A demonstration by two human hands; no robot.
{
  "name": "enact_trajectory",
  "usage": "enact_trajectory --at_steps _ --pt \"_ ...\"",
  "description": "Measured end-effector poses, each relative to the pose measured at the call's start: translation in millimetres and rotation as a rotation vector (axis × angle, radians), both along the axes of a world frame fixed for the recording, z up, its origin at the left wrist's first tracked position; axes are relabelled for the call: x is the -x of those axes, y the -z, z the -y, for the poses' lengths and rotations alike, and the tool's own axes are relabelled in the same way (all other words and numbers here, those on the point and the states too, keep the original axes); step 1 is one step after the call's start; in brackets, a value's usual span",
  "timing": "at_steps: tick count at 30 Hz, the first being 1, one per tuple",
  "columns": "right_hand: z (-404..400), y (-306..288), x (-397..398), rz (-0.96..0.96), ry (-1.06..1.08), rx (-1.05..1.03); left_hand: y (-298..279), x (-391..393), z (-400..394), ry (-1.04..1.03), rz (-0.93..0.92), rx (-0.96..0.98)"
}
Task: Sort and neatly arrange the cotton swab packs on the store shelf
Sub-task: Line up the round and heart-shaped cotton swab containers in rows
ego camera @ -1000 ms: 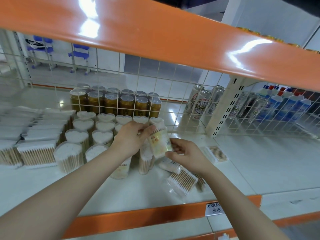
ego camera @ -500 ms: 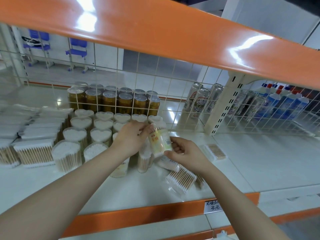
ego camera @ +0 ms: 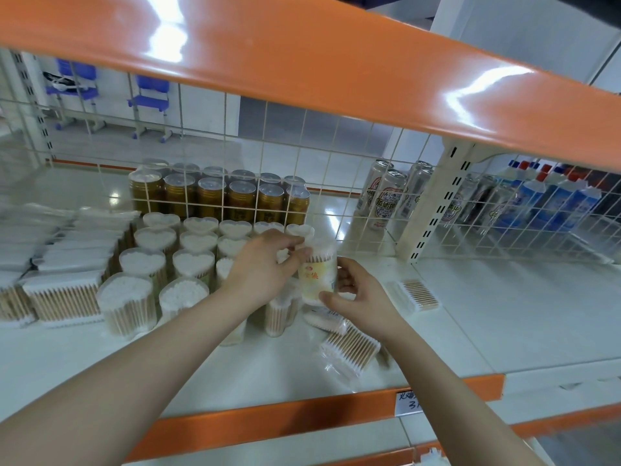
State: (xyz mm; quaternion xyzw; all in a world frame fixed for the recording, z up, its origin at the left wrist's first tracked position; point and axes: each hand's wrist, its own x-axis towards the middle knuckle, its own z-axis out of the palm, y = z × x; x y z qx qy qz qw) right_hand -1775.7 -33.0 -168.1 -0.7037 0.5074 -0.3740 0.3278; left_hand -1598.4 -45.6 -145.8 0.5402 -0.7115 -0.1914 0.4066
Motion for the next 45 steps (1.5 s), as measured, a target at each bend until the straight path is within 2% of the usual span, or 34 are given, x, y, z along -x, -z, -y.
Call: enact_trajectory --at_steps 6,15,31,45 --pt "3.7 6.2 6.9 -0.009 0.038 0.021 5.3 6.5 1.1 0.039 -0.046 -0.022" --pt "18.3 10.1 29.0 0.029 0.171 -0.007 13.6 -0.9 1.2 -0.028 0.042 -0.005" --pt "67.2 38.6 57.7 -0.118 0.298 0.021 26.6 -17.2 3.3 -0.088 0.228 -0.111" --pt "88.3 41.0 72.9 -0.159 0.367 -0.090 26.6 -16.6 8.5 -0.092 0.305 -0.120"
